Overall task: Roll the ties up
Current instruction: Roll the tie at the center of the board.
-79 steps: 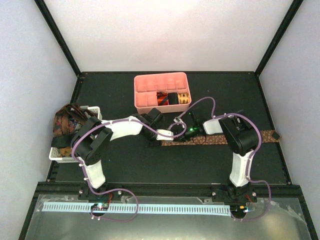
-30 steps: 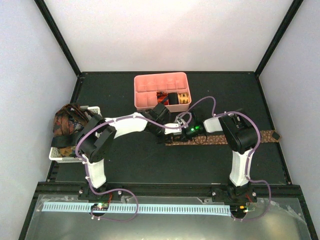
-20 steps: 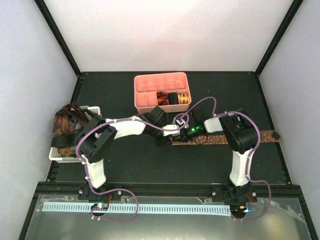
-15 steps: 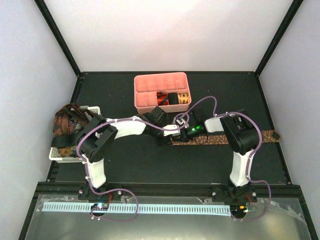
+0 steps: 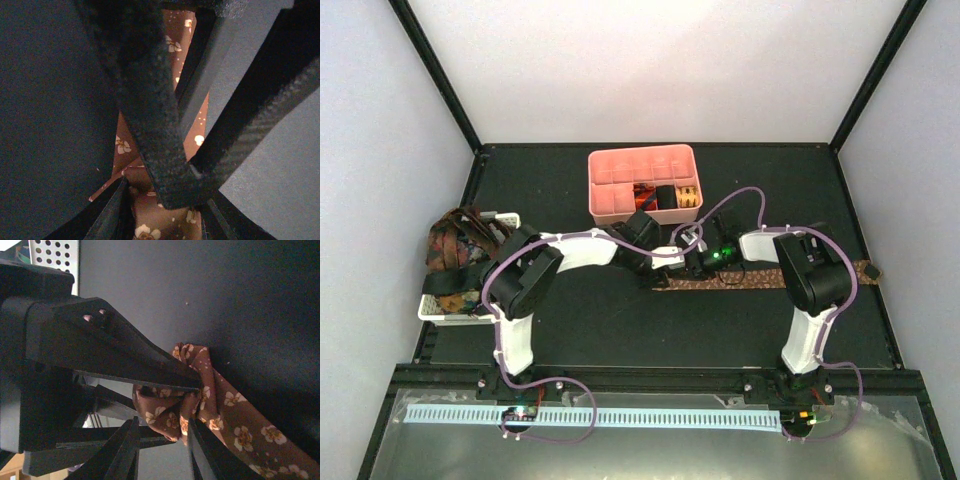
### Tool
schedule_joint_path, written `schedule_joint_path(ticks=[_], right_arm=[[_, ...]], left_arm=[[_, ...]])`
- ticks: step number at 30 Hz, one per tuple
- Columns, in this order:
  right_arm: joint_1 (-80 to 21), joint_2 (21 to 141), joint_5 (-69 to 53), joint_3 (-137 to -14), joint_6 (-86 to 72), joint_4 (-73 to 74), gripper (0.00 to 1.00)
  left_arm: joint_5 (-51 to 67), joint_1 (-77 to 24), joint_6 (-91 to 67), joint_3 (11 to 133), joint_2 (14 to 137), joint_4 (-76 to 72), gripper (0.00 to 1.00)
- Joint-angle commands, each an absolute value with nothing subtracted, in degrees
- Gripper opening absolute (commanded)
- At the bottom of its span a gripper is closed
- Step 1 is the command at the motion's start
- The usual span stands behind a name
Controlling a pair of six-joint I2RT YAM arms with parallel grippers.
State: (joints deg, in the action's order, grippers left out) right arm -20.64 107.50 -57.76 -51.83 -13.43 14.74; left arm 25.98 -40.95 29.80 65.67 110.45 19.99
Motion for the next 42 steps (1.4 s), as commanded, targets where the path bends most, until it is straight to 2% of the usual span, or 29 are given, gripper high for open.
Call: schedule_joint_path(ticks=[1, 10, 19, 22, 24, 27, 35, 38, 42], right_arm=[[-21.09, 106.38, -58.44, -52.54, -13.62, 12.54, 0.31], [-22.5, 107.68, -57.92, -52.42, -14.51, 9.0, 0.29], [-22.47, 109.56, -56.05, -52.79, -11.42, 11.51, 0.12], [-22.5, 109.13, -56.04, -52.5, -11.25, 11.04, 0.02], [-22.5, 108.66, -56.24, -52.41, -11.23, 10.9, 0.02], [-22.46, 108.37, -55.89, -51.99, -11.62, 10.64, 0.02], [-21.25, 109.9, -55.61, -51.64, -12.08, 10.43, 0.02], [-21.14, 109.87, -55.72, -51.42, -12.45, 10.14, 0.02], [-21.09, 109.53, -56.29, -51.2, -12.96, 9.67, 0.02]], left_arm=[[27.76, -40.7, 29.75, 67.15, 112.52, 22.69, 0.37], [28.37, -40.52, 30.08, 67.93, 113.21, 23.66, 0.37], [28.08, -40.44, 29.7, 67.85, 113.23, 23.3, 0.37], [28.08, -40.48, 29.64, 67.91, 113.21, 23.33, 0.37], [28.1, -40.5, 29.69, 67.85, 113.14, 23.3, 0.38], [28.09, -40.09, 29.1, 67.5, 112.61, 22.99, 0.47], [32.93, -35.39, 25.35, 53.24, 98.88, 3.95, 0.93], [33.53, -35.42, 25.1, 48.72, 96.55, -3.85, 0.99], [33.11, -35.49, 26.04, 49.16, 100.17, -5.21, 0.99]])
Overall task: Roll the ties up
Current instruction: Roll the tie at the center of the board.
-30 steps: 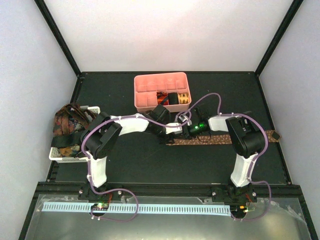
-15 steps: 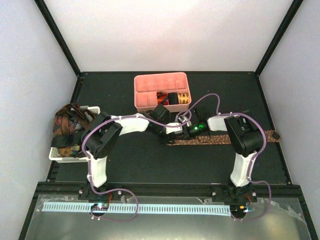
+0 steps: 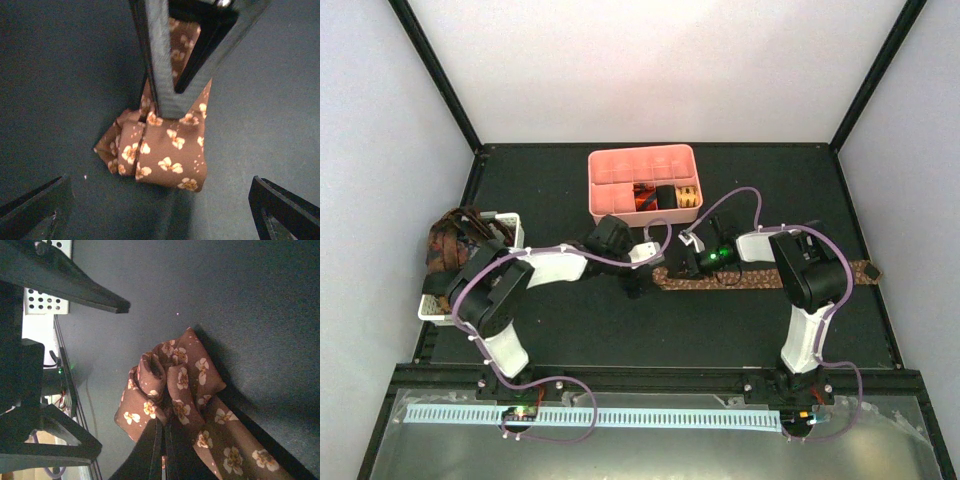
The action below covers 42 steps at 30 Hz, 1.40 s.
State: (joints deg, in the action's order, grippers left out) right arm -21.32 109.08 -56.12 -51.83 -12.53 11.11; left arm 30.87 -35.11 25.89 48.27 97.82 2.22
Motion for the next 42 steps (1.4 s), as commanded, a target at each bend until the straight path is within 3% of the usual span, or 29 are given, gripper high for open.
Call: schedule_joint_path(ticks=[1, 11, 20, 23, 26, 27, 28, 29, 31, 35, 42], right_arm=[[-21.09, 109.45, -56.41, -51.09, -13.18, 9.4, 0.02], [-21.15, 108.79, -58.38, -50.75, -13.6, 9.29, 0.02], [-21.14, 107.41, -59.92, -51.47, -15.24, 8.36, 0.02], [-21.18, 107.62, -60.2, -51.78, -15.45, 8.54, 0.02], [-21.13, 107.58, -59.91, -52.06, -14.94, 9.4, 0.02], [-21.16, 107.49, -59.69, -52.11, -14.63, 9.7, 0.02], [-21.15, 107.56, -59.55, -52.04, -14.59, 9.74, 0.02], [-21.06, 107.64, -59.62, -52.03, -14.72, 9.79, 0.02], [-21.13, 107.96, -59.88, -51.81, -15.28, 9.42, 0.02], [-21.18, 108.04, -60.24, -51.04, -15.73, 8.74, 0.02], [-21.18, 107.32, -60.79, -50.41, -16.37, 8.19, 0.02]], left_arm=[[33.1, -35.49, 26.26, 49.82, 101.4, -4.47, 0.99], [30.55, -38.63, 29.96, 51.83, 107.47, -4.62, 0.95], [34.17, -38.71, 33.32, 52.64, 107.24, -0.07, 0.52], [34.74, -38.73, 33.9, 52.78, 107.43, 0.37, 0.43], [34.64, -38.72, 34.01, 52.75, 107.11, 0.48, 0.41], [34.55, -38.74, 33.95, 52.68, 106.87, 0.41, 0.42], [34.59, -38.69, 33.66, 52.43, 106.52, 0.12, 0.49], [34.8, -38.73, 33.38, 52.15, 106.27, -0.21, 0.63], [34.92, -38.68, 32.05, 51.76, 106.07, -1.45, 0.73], [34.84, -38.78, 28.98, 51.32, 106.11, -3.92, 0.85], [32.55, -39.34, 27.59, 51.15, 108.01, -8.66, 0.94]])
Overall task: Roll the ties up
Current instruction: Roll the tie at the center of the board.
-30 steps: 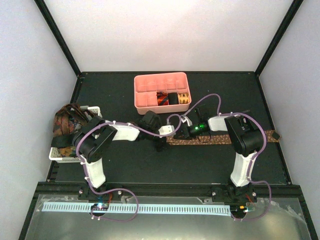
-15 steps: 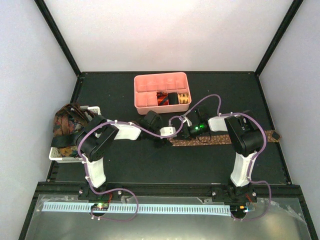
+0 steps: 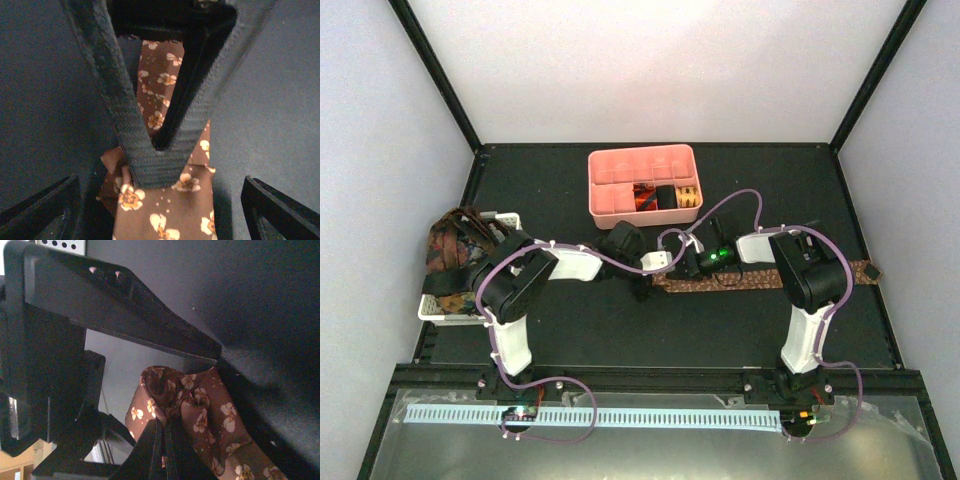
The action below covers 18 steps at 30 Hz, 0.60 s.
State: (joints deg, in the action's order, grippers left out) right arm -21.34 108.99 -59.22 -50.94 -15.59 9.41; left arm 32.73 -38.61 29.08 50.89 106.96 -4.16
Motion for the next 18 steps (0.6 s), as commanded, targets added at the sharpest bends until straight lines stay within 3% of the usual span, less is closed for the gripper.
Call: schedule_joint_path(ticks=[1, 7, 14, 18], right_arm=[[-21.14, 107.27, -60.81, -50.31, -16.49, 8.04, 0.02], [-21.25, 106.87, -61.48, -50.67, -16.97, 8.03, 0.02], [-21.18, 105.06, -62.83, -50.66, -16.89, 9.22, 0.02], [-21.14, 105.08, -62.78, -51.62, -14.3, 12.88, 0.02]], left_arm=[[32.68, -39.56, 28.15, 51.26, 108.39, -8.45, 0.95], [33.45, -40.7, 32.64, 52.63, 108.82, -1.37, 0.65], [32.95, -40.74, 34.08, 52.19, 108.33, 0.52, 0.45], [32.2, -40.69, 34.45, 52.61, 108.57, 1.18, 0.41]])
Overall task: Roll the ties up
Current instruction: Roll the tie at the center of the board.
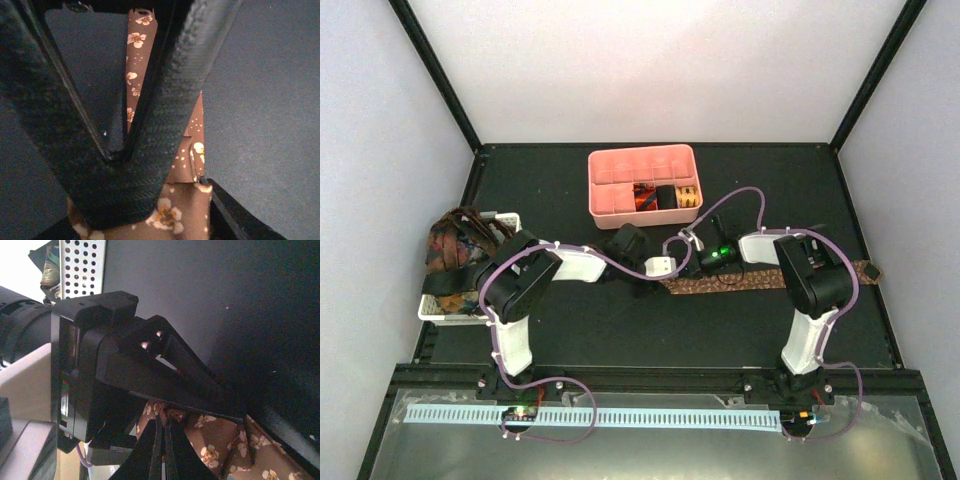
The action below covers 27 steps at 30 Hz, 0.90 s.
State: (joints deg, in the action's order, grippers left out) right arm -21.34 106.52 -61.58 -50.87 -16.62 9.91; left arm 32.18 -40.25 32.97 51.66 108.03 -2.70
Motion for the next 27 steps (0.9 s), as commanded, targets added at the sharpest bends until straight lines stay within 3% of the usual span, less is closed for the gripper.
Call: schedule_joint_path(ticks=[1, 4, 6, 8, 17, 21, 27], right_arm=[[-21.18, 105.04, -62.6, -51.61, -13.73, 13.58, 0.02], [-21.18, 105.18, -60.75, -51.47, -11.0, 15.89, 0.05], [-21.18, 105.6, -60.2, -51.87, -9.24, 17.64, 0.18], [-20.98, 105.38, -60.59, -52.24, -7.74, 19.2, 0.25], [-18.1, 96.78, -61.41, -54.27, -1.85, 27.06, 0.39], [-16.27, 97.92, -51.28, -54.85, -0.78, 29.03, 0.4], [-16.93, 101.49, -52.38, -55.66, -4.29, 26.89, 0.49]], left_arm=[[32.16, -40.75, 34.36, 52.51, 108.48, 1.08, 0.41], [32.46, -40.69, 34.02, 52.14, 107.93, 0.68, 0.55], [32.85, -40.7, 33.82, 51.87, 107.61, 0.54, 0.58], [32.63, -40.74, 33.59, 51.77, 107.43, 0.53, 0.59], [32.68, -40.72, 33.93, 51.42, 107.28, 0.34, 0.58], [32.65, -40.75, 33.92, 51.29, 107.24, 0.07, 0.55], [32.52, -40.78, 33.84, 51.37, 107.27, 0.0, 0.55]])
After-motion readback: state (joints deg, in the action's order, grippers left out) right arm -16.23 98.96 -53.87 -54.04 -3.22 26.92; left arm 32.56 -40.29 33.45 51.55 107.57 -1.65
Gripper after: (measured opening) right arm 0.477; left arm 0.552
